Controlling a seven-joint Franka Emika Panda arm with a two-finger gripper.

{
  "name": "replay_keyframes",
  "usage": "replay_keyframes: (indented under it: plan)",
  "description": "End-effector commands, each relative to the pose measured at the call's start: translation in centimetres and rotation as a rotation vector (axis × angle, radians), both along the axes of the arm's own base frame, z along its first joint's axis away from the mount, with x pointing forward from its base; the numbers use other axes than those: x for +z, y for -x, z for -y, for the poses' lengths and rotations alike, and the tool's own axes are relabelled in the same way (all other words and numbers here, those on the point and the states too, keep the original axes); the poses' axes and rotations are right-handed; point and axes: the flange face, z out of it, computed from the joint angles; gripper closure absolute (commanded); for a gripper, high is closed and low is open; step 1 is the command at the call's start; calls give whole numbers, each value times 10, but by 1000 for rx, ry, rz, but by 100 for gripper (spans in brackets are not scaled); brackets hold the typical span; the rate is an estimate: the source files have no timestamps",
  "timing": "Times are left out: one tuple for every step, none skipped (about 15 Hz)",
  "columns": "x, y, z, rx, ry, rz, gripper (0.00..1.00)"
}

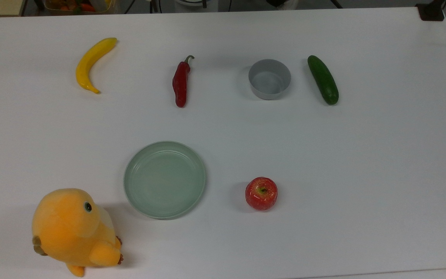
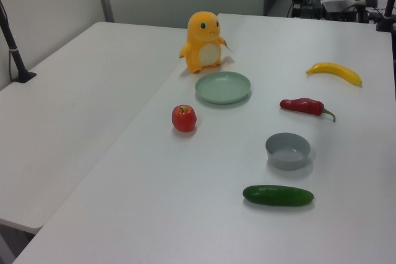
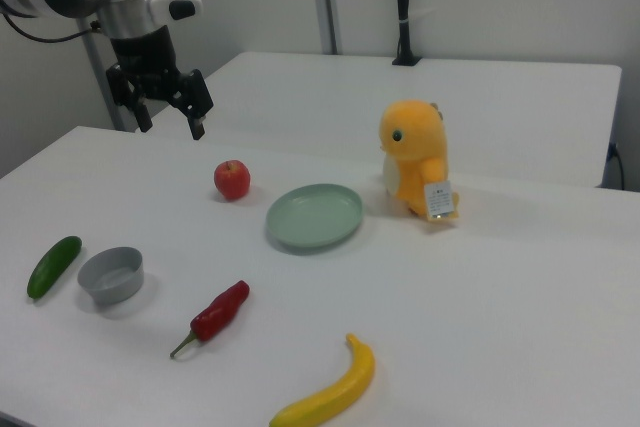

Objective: Put the red apple in the bowl

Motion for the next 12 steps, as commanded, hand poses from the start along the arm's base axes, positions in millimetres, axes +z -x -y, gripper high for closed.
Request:
replay_keyframes:
  plan:
    - [13,-15,-4,45,-9,23,0]
    - [19,-23,-5,44,-9,41,0]
    - [18,-32,-5,39,-9,47,0]
    - [18,-40,-7,35,-10,55,0]
    - [17,-52,-10,36,-17,65,0]
    - [15,-58,-13,38,-26,84,0]
    - [16,-63,-15,36,-36,117,0]
    - [11,-71,-17,31,-51,140,0]
    - [2,-82,-23,32,-72,168,0]
    - [-4,-88,-30,36,-86,186,0]
    - [-13,-98,-39,40,-103,214,0]
    - [-26,-107,-52,48,-106,232,0]
